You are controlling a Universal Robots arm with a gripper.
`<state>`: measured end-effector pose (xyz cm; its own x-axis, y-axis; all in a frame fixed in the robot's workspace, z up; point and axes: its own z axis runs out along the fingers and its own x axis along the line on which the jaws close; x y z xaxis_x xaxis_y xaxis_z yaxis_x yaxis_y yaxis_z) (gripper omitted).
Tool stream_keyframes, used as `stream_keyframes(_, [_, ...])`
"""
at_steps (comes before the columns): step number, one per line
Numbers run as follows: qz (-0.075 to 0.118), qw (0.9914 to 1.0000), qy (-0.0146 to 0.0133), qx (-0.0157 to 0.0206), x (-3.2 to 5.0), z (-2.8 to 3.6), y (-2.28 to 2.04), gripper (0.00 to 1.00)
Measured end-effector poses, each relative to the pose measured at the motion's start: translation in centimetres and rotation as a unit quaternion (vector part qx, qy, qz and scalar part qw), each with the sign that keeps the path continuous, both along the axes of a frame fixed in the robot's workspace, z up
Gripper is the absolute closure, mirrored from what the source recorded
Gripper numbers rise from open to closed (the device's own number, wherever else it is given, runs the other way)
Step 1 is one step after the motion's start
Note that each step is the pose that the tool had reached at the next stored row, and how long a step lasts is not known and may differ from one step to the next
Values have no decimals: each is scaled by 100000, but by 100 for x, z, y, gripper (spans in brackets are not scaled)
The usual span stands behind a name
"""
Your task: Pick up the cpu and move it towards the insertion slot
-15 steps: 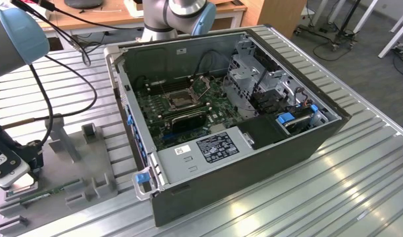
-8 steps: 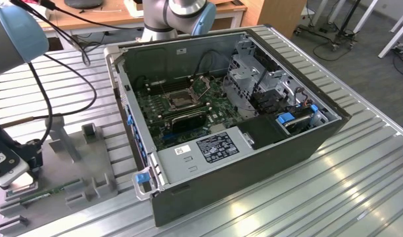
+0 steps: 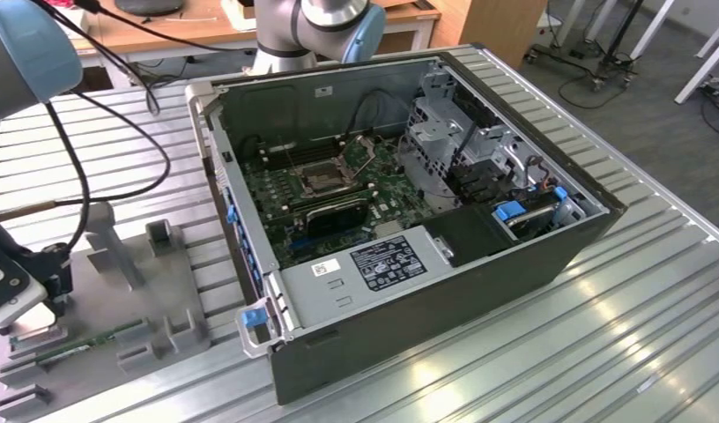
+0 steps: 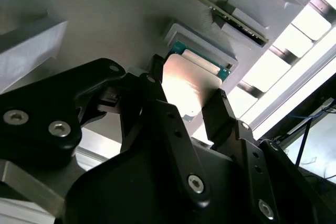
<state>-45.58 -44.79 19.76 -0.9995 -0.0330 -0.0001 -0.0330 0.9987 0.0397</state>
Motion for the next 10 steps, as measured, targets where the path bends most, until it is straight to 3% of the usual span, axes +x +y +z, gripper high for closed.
stream_keyframes(10, [1,100000,-2,0,0,129,0,45])
